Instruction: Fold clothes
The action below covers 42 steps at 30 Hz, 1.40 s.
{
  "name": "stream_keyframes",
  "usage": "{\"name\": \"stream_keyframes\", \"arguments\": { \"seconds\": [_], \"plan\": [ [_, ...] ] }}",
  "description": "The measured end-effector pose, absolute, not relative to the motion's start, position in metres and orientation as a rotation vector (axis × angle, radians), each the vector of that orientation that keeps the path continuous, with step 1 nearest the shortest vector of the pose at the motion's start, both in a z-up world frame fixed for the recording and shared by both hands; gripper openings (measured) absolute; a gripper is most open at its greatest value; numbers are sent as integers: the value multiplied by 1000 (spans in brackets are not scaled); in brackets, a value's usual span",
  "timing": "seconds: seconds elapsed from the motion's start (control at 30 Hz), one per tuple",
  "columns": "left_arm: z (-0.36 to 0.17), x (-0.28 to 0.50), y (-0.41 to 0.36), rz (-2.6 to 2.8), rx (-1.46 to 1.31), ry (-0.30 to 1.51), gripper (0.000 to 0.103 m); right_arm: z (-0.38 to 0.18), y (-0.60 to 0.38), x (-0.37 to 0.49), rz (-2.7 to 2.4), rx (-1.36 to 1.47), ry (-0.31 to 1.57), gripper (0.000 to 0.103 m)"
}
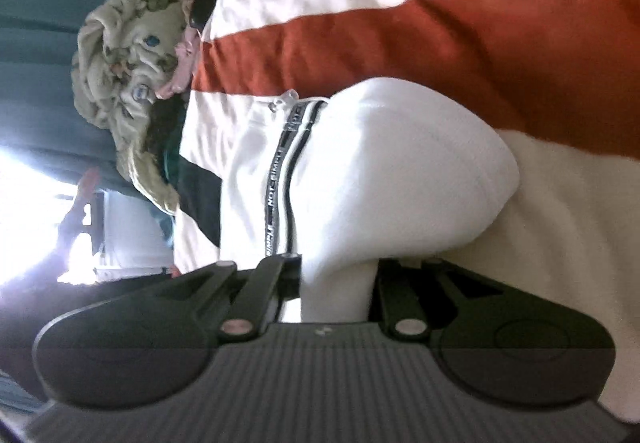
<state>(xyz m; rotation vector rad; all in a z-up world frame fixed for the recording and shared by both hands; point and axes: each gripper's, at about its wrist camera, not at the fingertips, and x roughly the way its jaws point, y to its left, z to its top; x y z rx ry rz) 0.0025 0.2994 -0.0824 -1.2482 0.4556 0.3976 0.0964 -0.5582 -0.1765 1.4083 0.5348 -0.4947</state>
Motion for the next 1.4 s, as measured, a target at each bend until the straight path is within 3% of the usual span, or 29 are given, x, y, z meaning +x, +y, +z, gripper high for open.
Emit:
{"name": "stream_keyframes", "arguments": {
  "seconds": [0.23, 0.4, 0.47, 0.53, 0.6, 0.83, 1.1, 1.4],
  "plan": [
    [-87, -6, 299, 408, -1218, 500, 26, -176, -555, 100, -491, 1361, 563, 13],
    [-73, -16, 286, 426, -1120, 529, 55, -180, -558, 97, -487, 1426, 552, 21],
    [-60, -19, 271, 431, -1024, 536, 65, -185, -561, 95, -465, 1484, 536, 32],
    [-45, -23, 253, 433, -926, 520, 71, -189, -563, 95, -421, 1528, 519, 64],
    [-33, -27, 235, 419, -824, 484, 76, -193, -564, 96, -376, 1571, 502, 78],
    [-12, -7, 159, 268, -476, 438, 80, -195, -572, 110, -290, 1505, 487, 78],
    [-22, 67, 71, -76, -173, 543, 80, -174, -554, 79, -616, 1578, 471, 76],
    [-33, 188, -104, -591, -6, 685, 80, -137, -507, 49, -841, 1396, 407, 79]
  ]
}}
